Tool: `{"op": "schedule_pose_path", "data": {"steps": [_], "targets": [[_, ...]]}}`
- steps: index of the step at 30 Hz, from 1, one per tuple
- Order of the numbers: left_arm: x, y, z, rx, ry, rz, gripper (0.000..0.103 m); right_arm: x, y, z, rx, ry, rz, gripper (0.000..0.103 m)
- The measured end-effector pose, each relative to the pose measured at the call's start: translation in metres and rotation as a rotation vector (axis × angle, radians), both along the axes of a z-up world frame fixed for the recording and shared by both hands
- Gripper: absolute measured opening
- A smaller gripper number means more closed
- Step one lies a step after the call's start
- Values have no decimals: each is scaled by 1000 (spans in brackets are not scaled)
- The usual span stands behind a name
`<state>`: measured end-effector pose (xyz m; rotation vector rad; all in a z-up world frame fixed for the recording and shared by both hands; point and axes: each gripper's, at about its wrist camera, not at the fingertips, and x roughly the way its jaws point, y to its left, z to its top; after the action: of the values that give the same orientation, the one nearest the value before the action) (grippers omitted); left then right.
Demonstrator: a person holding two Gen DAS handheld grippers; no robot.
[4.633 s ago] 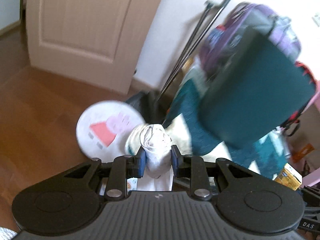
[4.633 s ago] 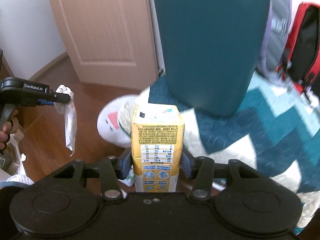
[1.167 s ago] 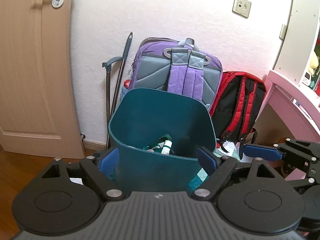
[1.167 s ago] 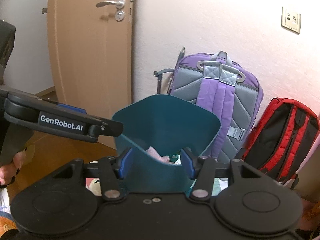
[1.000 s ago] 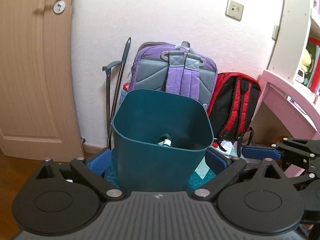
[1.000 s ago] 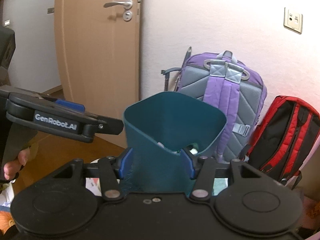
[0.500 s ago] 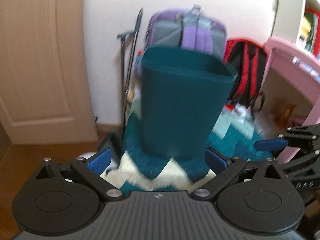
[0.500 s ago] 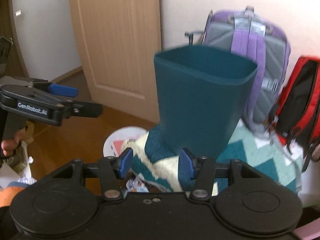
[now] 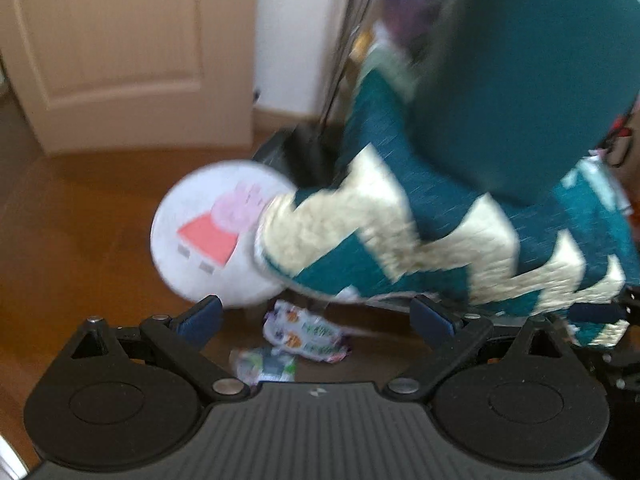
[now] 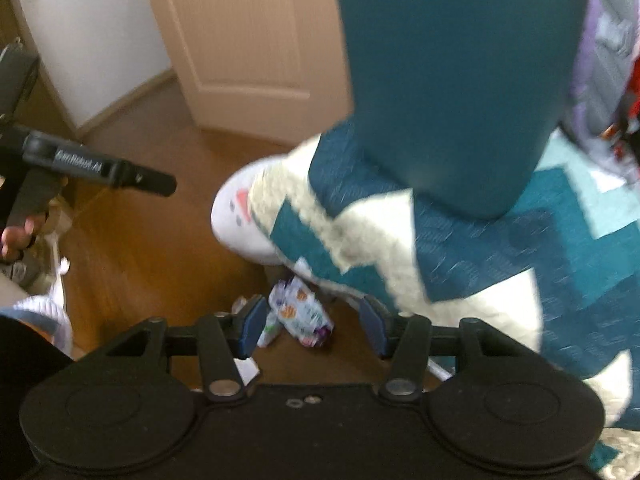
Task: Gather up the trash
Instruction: 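Lower both tools toward the clear plastic bag and cookie wrapper, then close the right tool on the cookie wrapper while the left tool grasps the clear plastic bag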
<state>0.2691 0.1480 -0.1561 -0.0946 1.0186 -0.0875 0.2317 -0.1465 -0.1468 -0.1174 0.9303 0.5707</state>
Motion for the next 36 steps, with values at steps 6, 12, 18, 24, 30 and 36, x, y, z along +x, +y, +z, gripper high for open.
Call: {"op": "schedule_pose_path", "data": {"steps": [6,12,18,24,30,36], "targets": [[20,35,-77,-21,117,88,101,22,22,-67,-21,85,28,53],[40,67,-162,-47,238,182,101,43,54,-145,-112,187,72,52],[48,61,-230,-27,268,82,101,58,96,-214,-219,217,181,51],[43,21,-287,119,234,-169,101,80,127,-268,-279,220,263,51],[21,-31,-326,366,116,-496,100,94,146,-310,-346,199,342,51],[14,-51,-359,493,72,-665,100,96,160,-337,-413,131,453,51]]}}
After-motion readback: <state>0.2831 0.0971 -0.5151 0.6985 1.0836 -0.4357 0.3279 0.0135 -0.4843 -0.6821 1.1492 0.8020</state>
